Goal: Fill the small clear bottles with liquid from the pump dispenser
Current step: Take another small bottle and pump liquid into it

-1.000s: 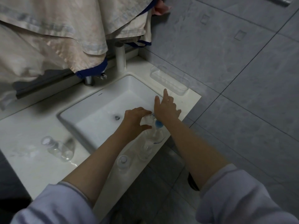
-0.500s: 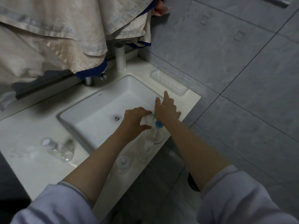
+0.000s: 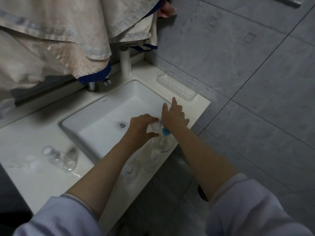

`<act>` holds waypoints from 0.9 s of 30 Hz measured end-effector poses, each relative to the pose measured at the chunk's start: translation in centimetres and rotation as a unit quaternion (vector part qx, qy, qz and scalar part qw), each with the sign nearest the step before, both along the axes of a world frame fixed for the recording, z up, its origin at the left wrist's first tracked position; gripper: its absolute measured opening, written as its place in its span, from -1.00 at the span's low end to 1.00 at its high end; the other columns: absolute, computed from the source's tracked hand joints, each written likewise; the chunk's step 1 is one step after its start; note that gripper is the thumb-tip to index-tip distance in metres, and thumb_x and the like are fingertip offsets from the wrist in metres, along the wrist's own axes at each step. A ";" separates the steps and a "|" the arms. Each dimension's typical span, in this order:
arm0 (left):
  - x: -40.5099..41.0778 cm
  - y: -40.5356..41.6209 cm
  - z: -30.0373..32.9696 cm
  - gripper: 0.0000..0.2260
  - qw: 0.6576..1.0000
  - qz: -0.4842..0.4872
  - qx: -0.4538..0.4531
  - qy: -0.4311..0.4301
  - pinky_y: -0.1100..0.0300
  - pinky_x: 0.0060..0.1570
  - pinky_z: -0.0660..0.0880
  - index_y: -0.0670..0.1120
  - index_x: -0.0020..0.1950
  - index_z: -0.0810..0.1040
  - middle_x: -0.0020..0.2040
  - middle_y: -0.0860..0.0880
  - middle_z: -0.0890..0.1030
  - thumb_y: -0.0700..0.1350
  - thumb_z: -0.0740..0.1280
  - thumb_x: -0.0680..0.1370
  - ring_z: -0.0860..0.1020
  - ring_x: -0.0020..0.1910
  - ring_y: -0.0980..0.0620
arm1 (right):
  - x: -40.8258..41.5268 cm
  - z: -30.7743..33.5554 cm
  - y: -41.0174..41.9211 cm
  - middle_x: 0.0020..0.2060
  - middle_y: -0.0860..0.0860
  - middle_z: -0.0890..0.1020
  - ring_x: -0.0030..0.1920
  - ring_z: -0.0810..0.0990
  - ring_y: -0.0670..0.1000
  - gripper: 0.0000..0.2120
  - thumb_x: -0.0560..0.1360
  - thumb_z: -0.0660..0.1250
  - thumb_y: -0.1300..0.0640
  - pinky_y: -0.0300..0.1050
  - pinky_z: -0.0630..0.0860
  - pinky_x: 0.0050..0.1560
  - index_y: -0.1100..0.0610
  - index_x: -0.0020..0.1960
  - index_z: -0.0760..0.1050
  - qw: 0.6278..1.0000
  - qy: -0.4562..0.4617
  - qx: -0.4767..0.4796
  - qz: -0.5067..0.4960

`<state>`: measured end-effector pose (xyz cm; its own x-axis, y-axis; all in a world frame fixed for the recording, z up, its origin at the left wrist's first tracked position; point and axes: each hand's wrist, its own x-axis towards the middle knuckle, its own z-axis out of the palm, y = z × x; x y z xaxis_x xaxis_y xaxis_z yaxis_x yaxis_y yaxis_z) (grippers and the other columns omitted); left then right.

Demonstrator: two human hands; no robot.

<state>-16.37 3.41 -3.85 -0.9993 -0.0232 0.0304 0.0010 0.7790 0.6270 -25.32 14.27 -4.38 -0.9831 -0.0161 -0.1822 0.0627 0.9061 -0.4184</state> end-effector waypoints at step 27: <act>-0.5 -0.3 -0.9 -0.57 0.999 -0.002 -0.041 0.020 0.15 0.37 0.26 -0.06 0.28 0.49 0.24 -0.05 0.55 0.04 0.40 0.45 0.49 0.22 0.02 | 0.1 -0.3 -0.1 0.51 0.08 0.14 0.44 0.22 0.18 -0.44 0.62 -0.16 -0.19 0.31 0.05 0.41 -0.03 0.55 -0.17 1.000 0.009 0.000 0.002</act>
